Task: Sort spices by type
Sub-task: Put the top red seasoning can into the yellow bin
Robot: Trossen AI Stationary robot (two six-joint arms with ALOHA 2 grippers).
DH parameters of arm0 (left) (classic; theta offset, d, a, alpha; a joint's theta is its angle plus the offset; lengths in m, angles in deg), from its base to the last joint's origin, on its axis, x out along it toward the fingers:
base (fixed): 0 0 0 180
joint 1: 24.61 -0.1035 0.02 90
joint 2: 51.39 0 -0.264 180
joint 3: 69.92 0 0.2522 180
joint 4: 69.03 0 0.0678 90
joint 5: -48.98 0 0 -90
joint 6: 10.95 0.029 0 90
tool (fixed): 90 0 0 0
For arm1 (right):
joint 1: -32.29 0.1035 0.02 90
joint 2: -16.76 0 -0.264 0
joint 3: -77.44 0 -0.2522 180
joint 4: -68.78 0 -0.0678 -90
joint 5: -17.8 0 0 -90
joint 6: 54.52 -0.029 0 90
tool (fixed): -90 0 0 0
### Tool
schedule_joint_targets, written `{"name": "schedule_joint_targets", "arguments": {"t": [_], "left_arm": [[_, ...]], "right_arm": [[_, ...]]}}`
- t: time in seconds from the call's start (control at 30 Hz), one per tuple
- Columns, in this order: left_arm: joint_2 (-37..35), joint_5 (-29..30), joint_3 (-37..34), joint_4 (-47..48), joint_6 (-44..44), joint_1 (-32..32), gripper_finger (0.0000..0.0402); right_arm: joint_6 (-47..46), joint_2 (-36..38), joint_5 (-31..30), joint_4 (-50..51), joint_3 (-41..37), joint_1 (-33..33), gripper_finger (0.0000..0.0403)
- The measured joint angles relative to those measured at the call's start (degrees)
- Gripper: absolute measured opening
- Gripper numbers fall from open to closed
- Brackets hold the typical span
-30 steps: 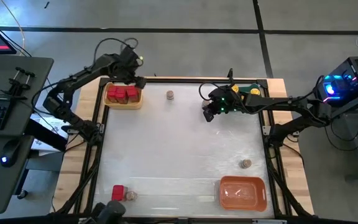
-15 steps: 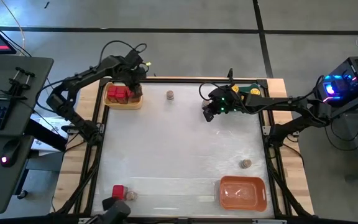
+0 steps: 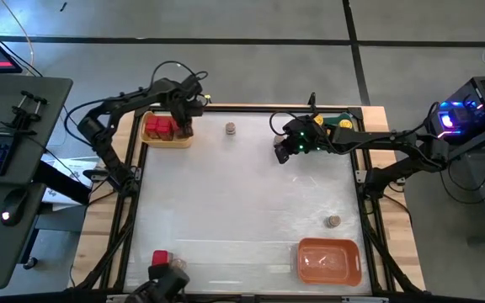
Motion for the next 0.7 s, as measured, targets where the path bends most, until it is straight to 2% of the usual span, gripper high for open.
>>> {"name": "schedule_joint_targets", "arguments": {"t": [0.2,0.37,0.5,0.7], "left_arm": [[0.9,3.2,0.0,1.1,-0.5,0.2,0.0],[0.6,5.0,0.0,5.6,-0.8,0.9,0.0],[0.6,5.4,0.1,8.5,-2.7,0.8,0.0],[0.6,5.5,0.1,7.7,-5.3,1.3,0.0]], "right_arm": [[0.3,0.0,0.0,0.0,0.0,0.0,0.0],[0.4,0.0,-0.3,-0.1,0.0,0.0,0.0],[0.4,0.0,-1.7,-0.1,0.0,0.0,0.0],[1.1,0.0,-2.1,-0.1,0.0,0.0,0.0]]}}
